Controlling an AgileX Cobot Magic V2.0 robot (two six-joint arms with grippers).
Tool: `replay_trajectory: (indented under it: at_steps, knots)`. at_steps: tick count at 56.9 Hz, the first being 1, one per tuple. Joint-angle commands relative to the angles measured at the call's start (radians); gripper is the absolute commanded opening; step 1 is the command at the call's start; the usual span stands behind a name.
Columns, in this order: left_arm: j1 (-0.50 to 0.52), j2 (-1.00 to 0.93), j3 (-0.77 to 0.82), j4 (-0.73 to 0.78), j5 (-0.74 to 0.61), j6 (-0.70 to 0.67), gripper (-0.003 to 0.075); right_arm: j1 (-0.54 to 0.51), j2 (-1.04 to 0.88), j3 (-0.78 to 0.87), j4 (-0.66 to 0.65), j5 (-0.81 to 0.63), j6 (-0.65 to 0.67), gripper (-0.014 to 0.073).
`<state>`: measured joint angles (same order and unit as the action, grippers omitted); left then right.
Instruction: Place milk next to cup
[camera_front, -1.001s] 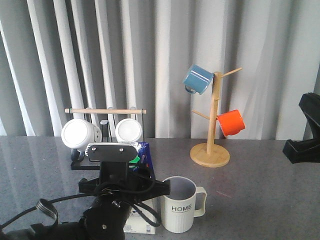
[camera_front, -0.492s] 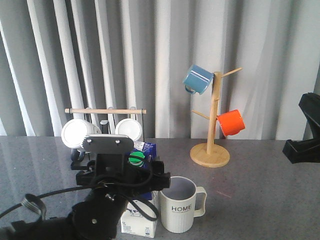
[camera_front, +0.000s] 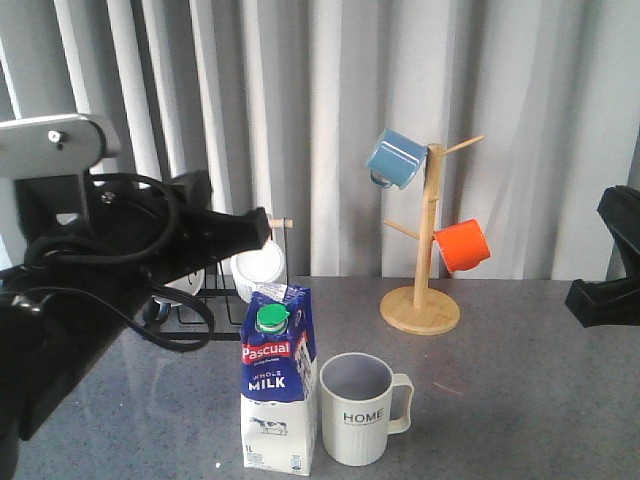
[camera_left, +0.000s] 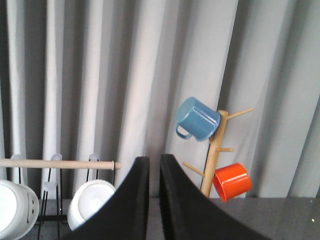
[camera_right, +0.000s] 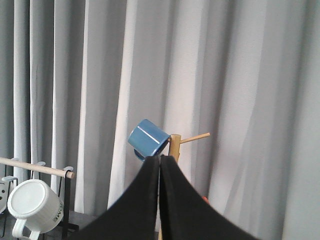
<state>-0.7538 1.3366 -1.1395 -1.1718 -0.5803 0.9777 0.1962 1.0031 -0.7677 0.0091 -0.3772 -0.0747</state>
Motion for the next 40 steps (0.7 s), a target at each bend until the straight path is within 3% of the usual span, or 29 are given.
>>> replay_trajectory:
  at_steps: [1, 7, 16, 27, 40]
  knots:
    - [-0.005, -0.049, -0.028, 0.032, -0.062, 0.006, -0.0008, -0.004, -0.014, -0.031, -0.002, -0.071, -0.006, -0.0008]
    - [-0.005, -0.051, -0.028, 0.029, -0.071, -0.001, -0.0008, -0.004, -0.014, -0.031, -0.002, -0.071, -0.006, -0.0008]
    - [-0.031, -0.051, -0.109, 0.147, 0.022, -0.252, -0.0008, -0.004, -0.014, -0.031, -0.002, -0.071, -0.006, -0.0008]
    - [-0.125, -0.049, -0.260, 0.593, 0.525, -0.436, -0.0008, -0.004, -0.014, -0.031, -0.002, -0.071, -0.006, -0.0008]
    - [-0.147, -0.057, -0.175, 0.872, 0.790, -0.654, -0.0007, -0.004, -0.014, -0.031, -0.002, -0.071, -0.006, -0.0008]
